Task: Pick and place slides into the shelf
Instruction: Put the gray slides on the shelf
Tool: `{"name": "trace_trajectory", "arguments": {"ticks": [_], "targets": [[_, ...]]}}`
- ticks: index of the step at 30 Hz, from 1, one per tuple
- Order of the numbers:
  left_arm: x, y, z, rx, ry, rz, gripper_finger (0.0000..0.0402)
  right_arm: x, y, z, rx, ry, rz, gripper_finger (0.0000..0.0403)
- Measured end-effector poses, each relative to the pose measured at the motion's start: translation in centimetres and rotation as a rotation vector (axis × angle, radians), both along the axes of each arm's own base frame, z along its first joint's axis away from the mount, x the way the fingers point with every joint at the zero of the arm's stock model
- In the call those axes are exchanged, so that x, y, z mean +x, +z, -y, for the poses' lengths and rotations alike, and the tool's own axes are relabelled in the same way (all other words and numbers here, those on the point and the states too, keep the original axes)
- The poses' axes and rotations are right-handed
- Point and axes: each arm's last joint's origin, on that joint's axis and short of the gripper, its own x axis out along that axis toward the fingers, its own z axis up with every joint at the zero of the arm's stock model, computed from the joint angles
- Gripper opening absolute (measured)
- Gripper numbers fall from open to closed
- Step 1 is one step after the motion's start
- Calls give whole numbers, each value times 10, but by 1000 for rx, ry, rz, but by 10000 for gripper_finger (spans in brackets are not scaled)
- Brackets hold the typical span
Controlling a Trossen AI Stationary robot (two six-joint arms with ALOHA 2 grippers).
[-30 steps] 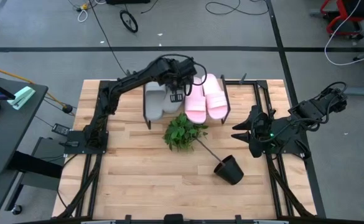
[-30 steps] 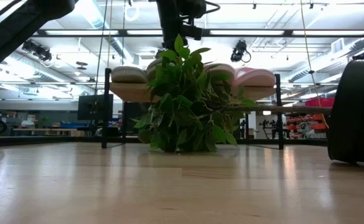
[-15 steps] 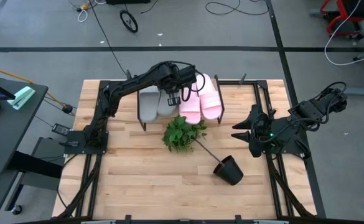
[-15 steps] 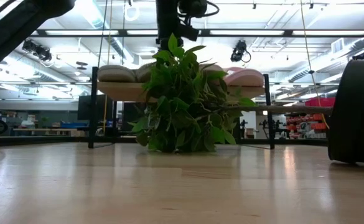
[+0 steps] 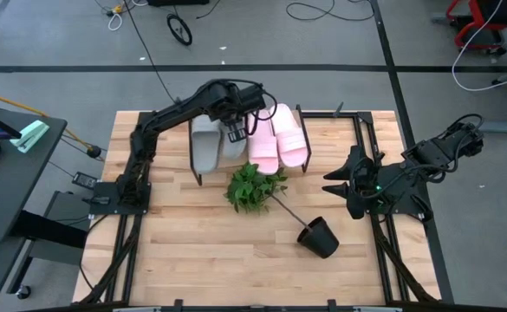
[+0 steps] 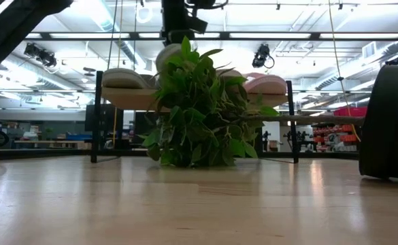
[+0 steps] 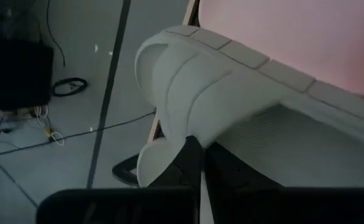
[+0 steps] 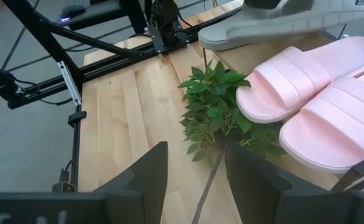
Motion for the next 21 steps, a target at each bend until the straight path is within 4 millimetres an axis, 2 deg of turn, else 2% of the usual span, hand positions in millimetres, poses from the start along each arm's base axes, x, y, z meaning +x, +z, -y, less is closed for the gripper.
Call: {"name": "trace_trajectory", "arguments": {"ticks": [7, 13, 21], "targets": [[-8, 10, 5, 0, 46, 40, 9, 0, 0, 0, -3, 1, -3, 164], [-8, 10, 6, -10, 58, 50, 9, 0, 0, 0, -3, 2, -3, 164], [-12, 10, -4, 3, 85, 44, 8, 0, 0, 0, 3, 9, -6, 164]]}}
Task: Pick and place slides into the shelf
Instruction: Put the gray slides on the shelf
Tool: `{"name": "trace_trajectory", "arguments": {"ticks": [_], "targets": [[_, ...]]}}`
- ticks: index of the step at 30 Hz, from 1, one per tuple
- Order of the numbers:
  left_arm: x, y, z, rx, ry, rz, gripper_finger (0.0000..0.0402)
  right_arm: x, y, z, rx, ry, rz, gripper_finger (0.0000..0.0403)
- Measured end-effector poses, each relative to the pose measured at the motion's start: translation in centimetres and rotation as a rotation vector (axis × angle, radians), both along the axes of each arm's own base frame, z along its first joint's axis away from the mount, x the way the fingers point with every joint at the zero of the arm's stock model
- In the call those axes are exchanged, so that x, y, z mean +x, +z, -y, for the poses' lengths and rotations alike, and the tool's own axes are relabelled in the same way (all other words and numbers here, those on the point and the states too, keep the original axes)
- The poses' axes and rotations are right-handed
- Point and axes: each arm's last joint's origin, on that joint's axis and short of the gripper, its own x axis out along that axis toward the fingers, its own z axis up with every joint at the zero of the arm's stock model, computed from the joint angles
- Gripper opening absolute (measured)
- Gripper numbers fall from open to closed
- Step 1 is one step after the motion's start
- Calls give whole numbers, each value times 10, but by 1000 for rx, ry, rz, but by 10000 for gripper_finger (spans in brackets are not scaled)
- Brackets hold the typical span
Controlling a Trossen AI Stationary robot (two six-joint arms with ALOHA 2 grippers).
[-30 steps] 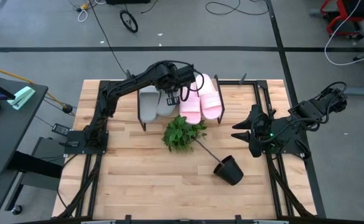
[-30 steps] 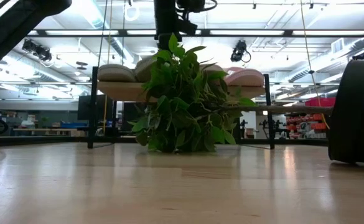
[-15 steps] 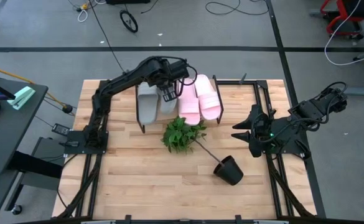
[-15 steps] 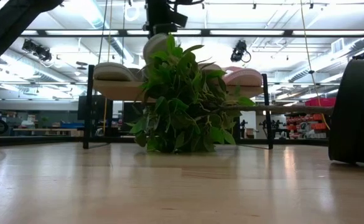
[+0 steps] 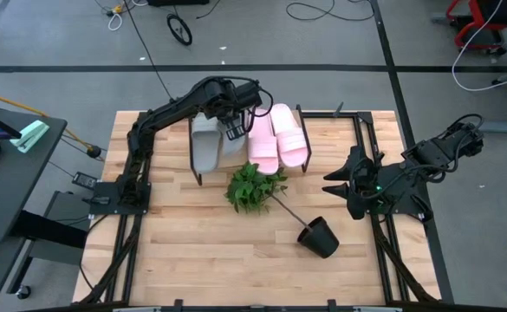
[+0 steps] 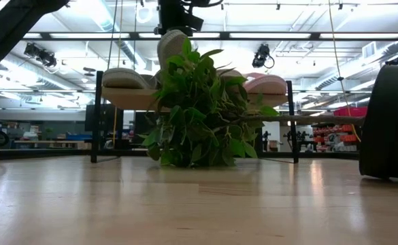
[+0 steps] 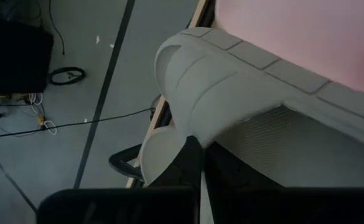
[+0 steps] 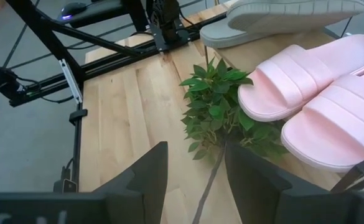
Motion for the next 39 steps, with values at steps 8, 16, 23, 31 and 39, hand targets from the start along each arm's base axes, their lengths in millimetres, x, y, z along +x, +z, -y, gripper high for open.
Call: {"name": "trace_trajectory", "arguments": {"ticks": [8, 16, 23, 31, 39], "targets": [[3, -6, -5, -18, -62, -48, 8, 0, 0, 0, 16, 10, -5, 164], [14, -23, -6, -81, -82, -71, 8, 0, 0, 0, 19, 8, -5, 164], [23, -36, -6, -87, -89, -109, 8, 0, 0, 0, 19, 8, -5, 164], [26, -30, 10, 14, -147, -155, 8, 0, 0, 0, 14, 10, -5, 156], [20, -14, 20, 77, -177, -154, 8, 0, 0, 0, 11, 12, -5, 150]]}}
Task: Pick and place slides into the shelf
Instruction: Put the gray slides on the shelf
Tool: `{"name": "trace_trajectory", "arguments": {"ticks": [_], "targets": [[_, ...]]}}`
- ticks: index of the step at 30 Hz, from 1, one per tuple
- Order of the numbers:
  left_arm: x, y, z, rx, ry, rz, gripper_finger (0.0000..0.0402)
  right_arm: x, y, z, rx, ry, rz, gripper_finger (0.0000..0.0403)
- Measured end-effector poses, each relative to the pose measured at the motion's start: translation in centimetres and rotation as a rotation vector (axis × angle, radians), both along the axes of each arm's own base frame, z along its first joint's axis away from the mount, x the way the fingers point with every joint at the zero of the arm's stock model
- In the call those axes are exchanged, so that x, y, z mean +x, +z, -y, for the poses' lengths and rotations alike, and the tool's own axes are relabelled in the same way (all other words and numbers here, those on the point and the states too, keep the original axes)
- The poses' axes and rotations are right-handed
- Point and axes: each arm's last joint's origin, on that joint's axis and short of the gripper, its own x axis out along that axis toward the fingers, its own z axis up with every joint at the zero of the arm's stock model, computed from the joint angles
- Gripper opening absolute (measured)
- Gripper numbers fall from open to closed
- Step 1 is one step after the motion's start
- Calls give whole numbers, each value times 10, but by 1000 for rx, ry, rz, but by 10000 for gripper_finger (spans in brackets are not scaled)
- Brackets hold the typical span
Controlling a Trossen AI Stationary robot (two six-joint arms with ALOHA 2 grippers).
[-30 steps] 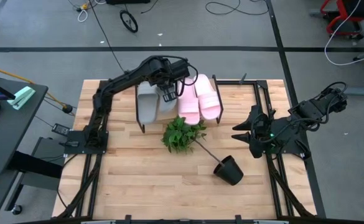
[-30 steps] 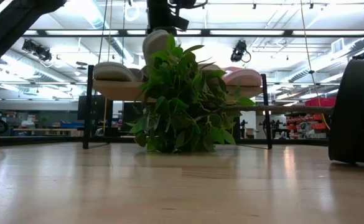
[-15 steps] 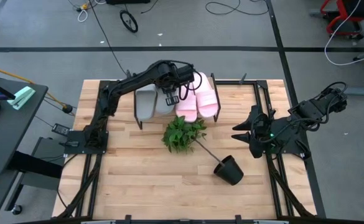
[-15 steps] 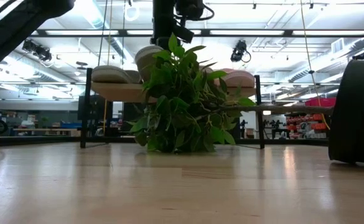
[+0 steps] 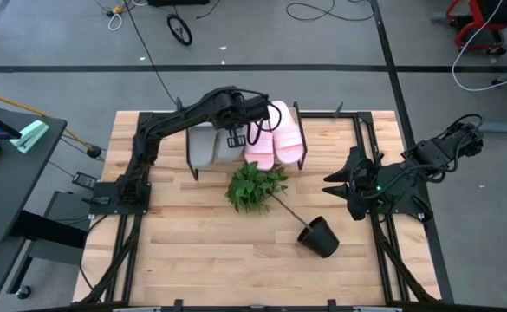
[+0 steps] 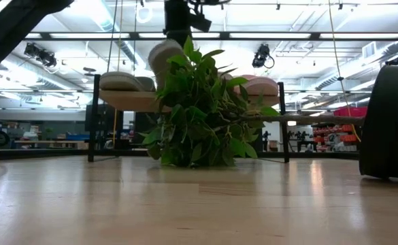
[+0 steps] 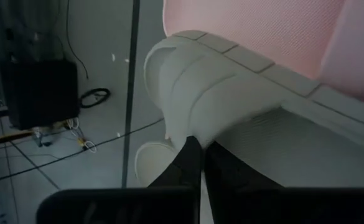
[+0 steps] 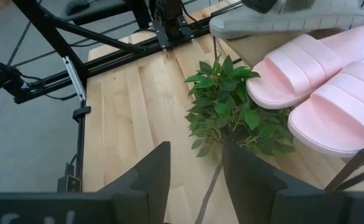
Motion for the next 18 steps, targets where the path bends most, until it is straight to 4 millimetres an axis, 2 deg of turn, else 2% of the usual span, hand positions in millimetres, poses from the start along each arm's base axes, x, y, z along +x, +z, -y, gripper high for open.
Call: {"name": "trace_trajectory", "arguments": {"ticks": [12, 18], "targets": [[-21, 30, 2, 117, 7, 22, 8, 0, 0, 0, 1, 0, 1, 150], [-24, 32, -3, 161, -2, -19, 8, 0, 0, 0, 5, -3, 2, 150]]}}
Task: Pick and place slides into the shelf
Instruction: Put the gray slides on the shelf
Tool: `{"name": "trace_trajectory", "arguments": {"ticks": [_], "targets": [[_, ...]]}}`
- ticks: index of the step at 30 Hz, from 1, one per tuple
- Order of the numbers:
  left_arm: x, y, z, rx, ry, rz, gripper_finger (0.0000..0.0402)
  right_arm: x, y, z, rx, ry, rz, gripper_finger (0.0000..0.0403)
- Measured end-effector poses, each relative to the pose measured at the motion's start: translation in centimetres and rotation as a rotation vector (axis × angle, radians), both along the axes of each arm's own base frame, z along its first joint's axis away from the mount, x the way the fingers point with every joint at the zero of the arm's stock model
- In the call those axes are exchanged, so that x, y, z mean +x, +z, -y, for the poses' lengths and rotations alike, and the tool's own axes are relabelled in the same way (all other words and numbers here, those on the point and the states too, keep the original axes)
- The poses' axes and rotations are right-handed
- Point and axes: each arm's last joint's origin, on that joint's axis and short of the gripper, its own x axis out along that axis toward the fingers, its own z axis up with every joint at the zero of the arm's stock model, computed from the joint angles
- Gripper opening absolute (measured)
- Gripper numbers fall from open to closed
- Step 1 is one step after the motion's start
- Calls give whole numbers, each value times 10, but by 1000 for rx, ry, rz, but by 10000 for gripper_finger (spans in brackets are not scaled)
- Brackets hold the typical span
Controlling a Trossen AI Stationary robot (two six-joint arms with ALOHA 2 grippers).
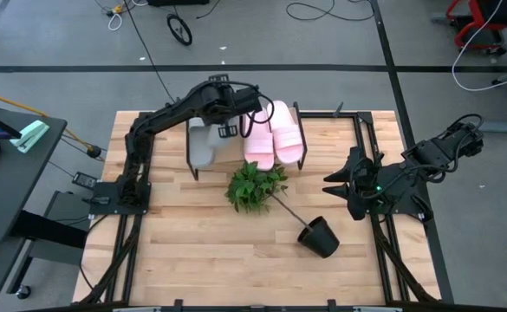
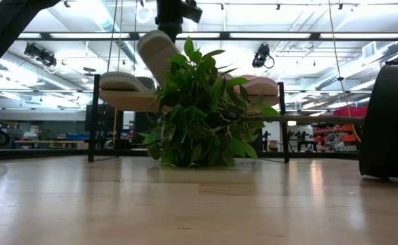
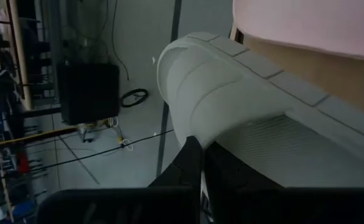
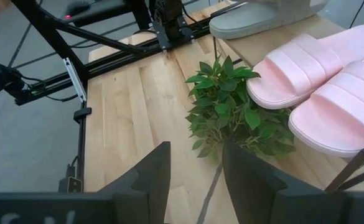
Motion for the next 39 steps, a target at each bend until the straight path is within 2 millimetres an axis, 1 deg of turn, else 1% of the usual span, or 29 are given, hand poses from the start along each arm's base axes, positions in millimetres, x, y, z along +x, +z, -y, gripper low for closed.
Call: {"name": "trace_trajectory", "arguments": {"ticks": [4, 8, 12, 15, 19, 30, 36, 39], "targets": [[5, -10, -7, 4, 12, -36, 8, 0, 0, 0, 13, -7, 2, 150], [9, -14, -8, 46, 23, -65, 8, 0, 0, 0, 21, -12, 4, 150], [12, -18, -2, 44, 16, -71, 8, 0, 0, 0, 27, -16, 6, 150], [15, -24, 2, 94, 27, -99, 8, 0, 0, 0, 26, -17, 6, 150], [19, -26, 8, 108, 20, -102, 8, 0, 0, 0, 26, -18, 6, 150], [42, -65, 1, 85, 47, -164, 8, 0, 0, 0, 39, -26, 6, 150], [49, -78, -1, 33, 58, -161, 8, 0, 0, 0, 41, -26, 6, 150], [49, -80, -1, 11, 76, -136, 8, 0, 0, 0, 42, -25, 6, 150]]}}
